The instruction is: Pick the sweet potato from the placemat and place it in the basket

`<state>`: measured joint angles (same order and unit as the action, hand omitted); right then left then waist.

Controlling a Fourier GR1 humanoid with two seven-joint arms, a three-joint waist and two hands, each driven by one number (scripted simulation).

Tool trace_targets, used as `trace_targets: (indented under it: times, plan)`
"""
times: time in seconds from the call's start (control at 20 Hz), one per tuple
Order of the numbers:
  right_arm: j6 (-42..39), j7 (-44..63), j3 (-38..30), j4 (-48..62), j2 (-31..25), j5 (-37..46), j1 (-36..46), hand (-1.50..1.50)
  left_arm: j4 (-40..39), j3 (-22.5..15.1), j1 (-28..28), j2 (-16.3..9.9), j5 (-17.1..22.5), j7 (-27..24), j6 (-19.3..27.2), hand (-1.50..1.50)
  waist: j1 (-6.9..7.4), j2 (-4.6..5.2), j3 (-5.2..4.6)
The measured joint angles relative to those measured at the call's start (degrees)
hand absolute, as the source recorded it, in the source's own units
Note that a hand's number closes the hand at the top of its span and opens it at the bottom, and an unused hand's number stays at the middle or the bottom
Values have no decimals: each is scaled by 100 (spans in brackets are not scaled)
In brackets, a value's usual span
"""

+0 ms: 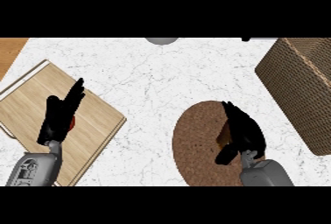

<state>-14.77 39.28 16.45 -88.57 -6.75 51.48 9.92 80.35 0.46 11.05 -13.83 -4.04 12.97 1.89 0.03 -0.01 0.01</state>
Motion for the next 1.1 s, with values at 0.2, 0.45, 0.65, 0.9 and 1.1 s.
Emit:
trace_targets:
  times: [0.2,0.45,0.65,0.9,1.1]
  plan:
    - [-31,-178,-197,153,10,50,72,-150,165,43,-53,60,-101,127,-69,0,1,0,0]
    - [140,-379,-242,437,129,223,45,150,114,172,-60,113,-151,43,-180,0,0,-1,-1]
    - [34,-589,-206,507,23,348,84,150,50,233,34,159,-190,99,-196,0,-3,-7,-7]
    - [5,-808,-11,512,-160,712,116,150,9,287,155,167,-212,114,-242,0,-6,-6,-8]
    - [221,-1105,142,579,-271,1019,55,150,-140,376,165,151,-213,-18,-288,0,-7,-30,-32]
